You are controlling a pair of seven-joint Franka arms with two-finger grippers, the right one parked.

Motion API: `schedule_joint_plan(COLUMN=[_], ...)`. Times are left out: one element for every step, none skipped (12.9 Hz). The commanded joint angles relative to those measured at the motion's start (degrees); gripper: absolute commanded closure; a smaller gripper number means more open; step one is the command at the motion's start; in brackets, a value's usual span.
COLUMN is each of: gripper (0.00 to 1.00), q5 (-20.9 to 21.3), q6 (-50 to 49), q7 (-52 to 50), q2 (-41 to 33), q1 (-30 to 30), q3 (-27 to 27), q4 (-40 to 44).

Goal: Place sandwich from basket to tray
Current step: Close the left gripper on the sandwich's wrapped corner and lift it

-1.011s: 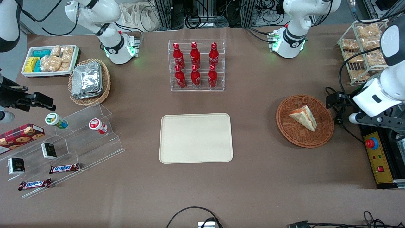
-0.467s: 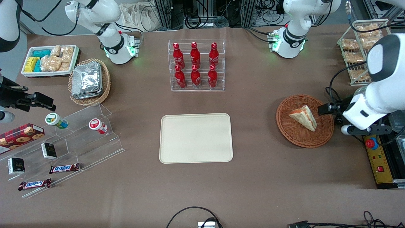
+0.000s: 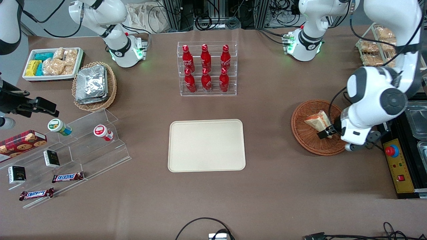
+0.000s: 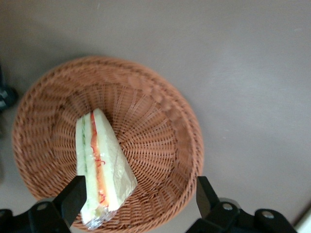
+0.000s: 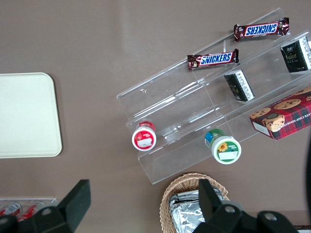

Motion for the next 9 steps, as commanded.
schedule_joint_plan(gripper=[0.0, 0.0, 0.0, 0.0, 0.0, 0.0, 0.0, 0.0, 0.0], q5=[0.1, 0.4, 2.0, 2.9, 4.0, 4.9, 5.3, 5.5, 6.5], q6=[3.0, 2.9, 2.6, 2.4, 2.4, 2.4, 2.3, 2.3, 2.4], q7=[-10.7, -13.6, -15.1, -17.5, -19.7, -20.5, -21.3, -21.8, -22.0], q2=[-1.4, -1.5, -1.9, -1.9, -1.6, -1.4, -1.4, -1.4, -0.8], q1=[-0.6, -0.6, -0.6, -0.7, -0.7, -0.7, -0.7, -0.7, -0.7], q3=[0.6, 0.6, 0.6, 0.6, 0.6, 0.5, 0.5, 0.5, 0.5], q4=[-5.6, -6.7, -8.0, -8.9, -9.2, -9.4, -9.7, -10.0, -10.1])
